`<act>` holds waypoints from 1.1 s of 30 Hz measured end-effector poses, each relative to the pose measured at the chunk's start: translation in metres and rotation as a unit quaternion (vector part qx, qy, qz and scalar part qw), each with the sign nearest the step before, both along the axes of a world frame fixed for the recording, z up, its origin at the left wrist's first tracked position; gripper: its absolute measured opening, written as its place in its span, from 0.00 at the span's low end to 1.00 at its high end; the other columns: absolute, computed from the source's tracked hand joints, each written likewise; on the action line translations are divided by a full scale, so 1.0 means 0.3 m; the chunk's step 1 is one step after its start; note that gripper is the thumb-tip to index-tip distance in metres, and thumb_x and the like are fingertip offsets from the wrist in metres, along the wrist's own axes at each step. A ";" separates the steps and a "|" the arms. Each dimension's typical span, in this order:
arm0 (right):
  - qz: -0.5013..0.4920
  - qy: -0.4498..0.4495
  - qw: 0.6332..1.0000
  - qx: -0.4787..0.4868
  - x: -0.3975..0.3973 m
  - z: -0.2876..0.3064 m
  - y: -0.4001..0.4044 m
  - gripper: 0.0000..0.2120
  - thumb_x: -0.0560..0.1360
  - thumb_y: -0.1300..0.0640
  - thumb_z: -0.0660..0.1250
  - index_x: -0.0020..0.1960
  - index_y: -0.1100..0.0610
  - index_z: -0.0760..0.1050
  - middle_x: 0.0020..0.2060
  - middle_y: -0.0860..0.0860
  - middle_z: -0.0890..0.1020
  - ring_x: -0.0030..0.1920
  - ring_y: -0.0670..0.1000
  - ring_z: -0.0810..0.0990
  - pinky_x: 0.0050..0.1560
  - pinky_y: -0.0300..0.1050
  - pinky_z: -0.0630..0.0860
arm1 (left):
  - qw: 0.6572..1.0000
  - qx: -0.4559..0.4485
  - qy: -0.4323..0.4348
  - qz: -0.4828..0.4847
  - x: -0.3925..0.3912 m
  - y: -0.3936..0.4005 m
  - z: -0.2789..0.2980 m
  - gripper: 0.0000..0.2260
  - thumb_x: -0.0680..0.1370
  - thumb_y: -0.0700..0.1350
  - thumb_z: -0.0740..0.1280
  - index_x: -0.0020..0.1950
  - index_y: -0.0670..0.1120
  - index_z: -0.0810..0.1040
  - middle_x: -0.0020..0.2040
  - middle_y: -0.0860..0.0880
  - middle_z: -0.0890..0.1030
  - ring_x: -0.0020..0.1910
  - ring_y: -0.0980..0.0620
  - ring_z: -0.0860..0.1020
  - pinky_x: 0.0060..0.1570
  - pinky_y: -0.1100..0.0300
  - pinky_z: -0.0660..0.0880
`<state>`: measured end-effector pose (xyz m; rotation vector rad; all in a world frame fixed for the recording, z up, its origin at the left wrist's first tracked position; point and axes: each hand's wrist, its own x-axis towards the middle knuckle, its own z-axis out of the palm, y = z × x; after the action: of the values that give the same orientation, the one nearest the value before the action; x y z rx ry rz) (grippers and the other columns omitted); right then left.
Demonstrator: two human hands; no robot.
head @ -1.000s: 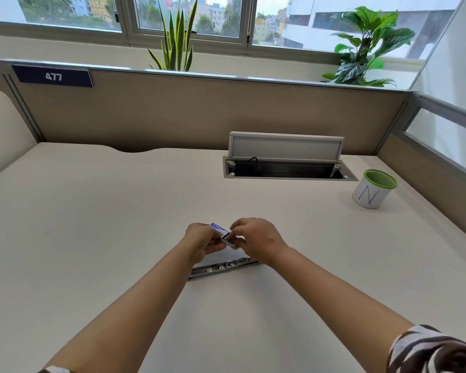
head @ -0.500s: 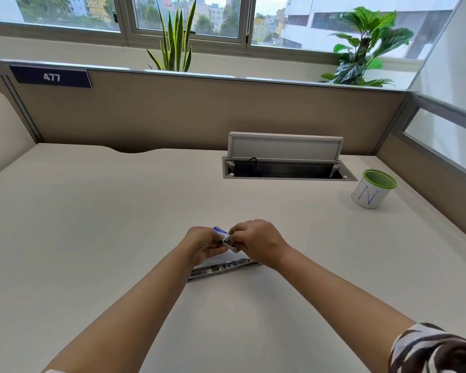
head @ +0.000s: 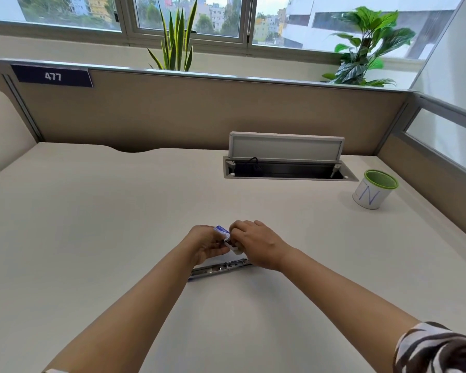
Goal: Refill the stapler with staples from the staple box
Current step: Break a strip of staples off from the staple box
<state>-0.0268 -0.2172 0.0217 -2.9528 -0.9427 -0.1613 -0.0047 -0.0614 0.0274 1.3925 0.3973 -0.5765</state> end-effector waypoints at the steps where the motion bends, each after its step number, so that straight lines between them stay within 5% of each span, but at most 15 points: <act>1: -0.007 0.008 1.000 0.007 0.001 -0.001 0.001 0.13 0.72 0.66 0.60 0.56 0.59 0.73 0.59 0.53 0.74 0.52 0.56 0.74 0.47 0.43 0.62 | 1.000 0.003 0.000 -0.003 -0.001 -0.001 0.002 0.08 0.75 0.28 0.61 0.39 0.38 0.75 0.37 0.39 0.78 0.36 0.46 0.78 0.31 0.60 0.79; 6: -0.018 0.018 0.998 0.062 0.010 -0.004 -0.006 0.06 0.75 0.61 0.63 0.51 0.58 0.76 0.53 0.53 0.79 0.50 0.56 0.76 0.48 0.45 0.68 | 1.000 0.005 0.011 -0.011 0.002 -0.002 -0.001 0.07 0.75 0.28 0.60 0.43 0.35 0.76 0.38 0.39 0.79 0.36 0.46 0.79 0.27 0.61 0.80; 14: -0.029 0.025 0.994 0.099 -0.012 0.044 -0.006 0.12 0.74 0.55 0.67 0.56 0.56 0.80 0.52 0.53 0.83 0.50 0.55 0.80 0.50 0.48 0.71 | 1.000 0.006 -0.012 -0.025 -0.004 -0.001 0.000 0.08 0.75 0.27 0.61 0.41 0.38 0.74 0.37 0.39 0.79 0.36 0.45 0.79 0.33 0.59 0.80; 24: -0.042 0.034 0.997 0.048 -0.004 0.050 0.025 0.15 0.75 0.62 0.63 0.59 0.53 0.80 0.55 0.51 0.82 0.51 0.56 0.80 0.46 0.47 0.77 | 1.000 0.010 -0.018 -0.021 -0.001 0.003 0.002 0.06 0.74 0.28 0.63 0.42 0.37 0.74 0.39 0.38 0.79 0.36 0.45 0.79 0.30 0.61 0.80; 29: -0.005 -0.033 0.993 0.113 -0.025 0.023 0.014 0.07 0.65 0.62 0.73 0.42 0.53 0.84 0.38 0.49 0.86 0.33 0.54 0.83 0.29 0.42 0.78 | 0.999 -0.003 -0.031 -0.012 -0.001 0.018 0.003 0.07 0.74 0.28 0.63 0.41 0.37 0.75 0.38 0.39 0.79 0.36 0.45 0.79 0.30 0.62 0.80; 33: -0.011 -0.057 0.990 0.129 -0.032 0.028 0.019 0.03 0.64 0.56 0.74 0.37 0.55 0.82 0.35 0.49 0.85 0.29 0.53 0.81 0.26 0.39 0.73 | 0.999 -0.003 -0.026 -0.019 0.000 0.020 0.001 0.06 0.74 0.28 0.62 0.46 0.36 0.75 0.39 0.39 0.79 0.36 0.45 0.79 0.32 0.61 0.81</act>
<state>-0.0364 -0.2116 0.0300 -2.7388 -0.8302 -0.4224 -0.0047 -0.0556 0.0276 1.4095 0.3274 -0.5715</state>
